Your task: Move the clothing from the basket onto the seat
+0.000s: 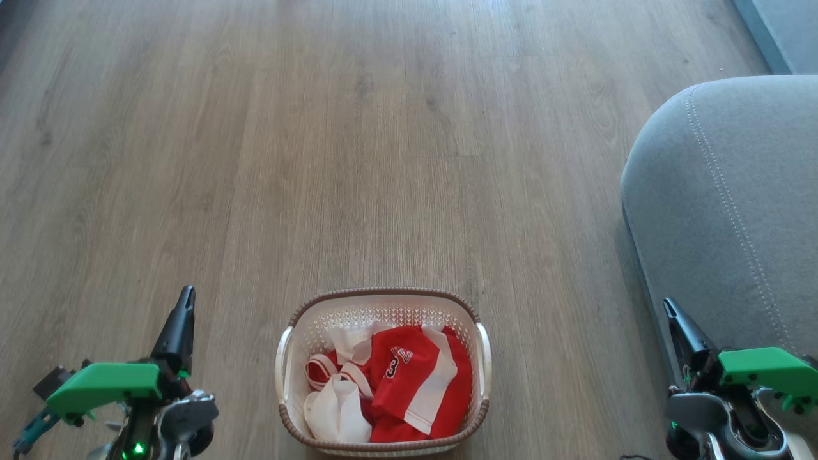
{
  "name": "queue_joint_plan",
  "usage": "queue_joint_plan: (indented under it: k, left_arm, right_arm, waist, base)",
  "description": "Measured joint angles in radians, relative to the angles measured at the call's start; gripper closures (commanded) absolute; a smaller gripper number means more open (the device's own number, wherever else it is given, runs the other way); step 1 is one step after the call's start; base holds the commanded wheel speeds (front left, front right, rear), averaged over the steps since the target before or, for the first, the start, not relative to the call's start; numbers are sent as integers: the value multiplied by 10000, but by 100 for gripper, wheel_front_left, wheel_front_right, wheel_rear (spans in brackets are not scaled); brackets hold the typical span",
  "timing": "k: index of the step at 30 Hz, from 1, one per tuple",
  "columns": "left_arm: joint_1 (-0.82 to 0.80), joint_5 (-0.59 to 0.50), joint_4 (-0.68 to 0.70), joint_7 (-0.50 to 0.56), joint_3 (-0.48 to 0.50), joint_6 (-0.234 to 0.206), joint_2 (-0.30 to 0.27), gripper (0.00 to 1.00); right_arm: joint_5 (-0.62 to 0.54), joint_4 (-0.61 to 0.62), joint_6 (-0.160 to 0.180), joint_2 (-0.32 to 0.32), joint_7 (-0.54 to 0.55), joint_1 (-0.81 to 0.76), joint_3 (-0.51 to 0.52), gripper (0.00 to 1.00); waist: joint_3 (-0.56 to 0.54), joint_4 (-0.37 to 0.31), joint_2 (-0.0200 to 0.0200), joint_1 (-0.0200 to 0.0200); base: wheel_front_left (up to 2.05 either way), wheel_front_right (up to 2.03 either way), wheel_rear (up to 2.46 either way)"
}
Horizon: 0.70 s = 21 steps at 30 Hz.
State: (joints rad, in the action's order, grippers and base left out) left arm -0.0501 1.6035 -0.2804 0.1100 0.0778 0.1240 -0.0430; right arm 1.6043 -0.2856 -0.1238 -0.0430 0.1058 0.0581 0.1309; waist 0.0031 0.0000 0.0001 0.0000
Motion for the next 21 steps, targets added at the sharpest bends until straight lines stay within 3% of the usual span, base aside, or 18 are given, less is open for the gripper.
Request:
queue_joint_plan:
  k: [7,8,14,21]
  left_arm:
    - [0,0,0,0,0,0,0,100]
    - [0,0,0,0,0,0,0,0]
    - [677,-4,-884,-12,-42,-12,44,0]
    - [610,-13,-955,-159,-121,-12,59,0]
  right_arm:
    - [0,0,0,0,0,0,0,100]
    - [0,0,0,0,0,0,0,0]
    - [-2,-859,2,92,-6,-510,-65,0]
    - [-38,-886,2,92,-81,-546,-188,0]
  waist:
    - [0,0,0,0]
    - [0,0,0,0]
    - [8,0,0,0]
    - [24,-4,0,0]
  base:
    - [0,0,0]
    - [0,0,0]
    - [0,0,0]
    - [0,0,0]
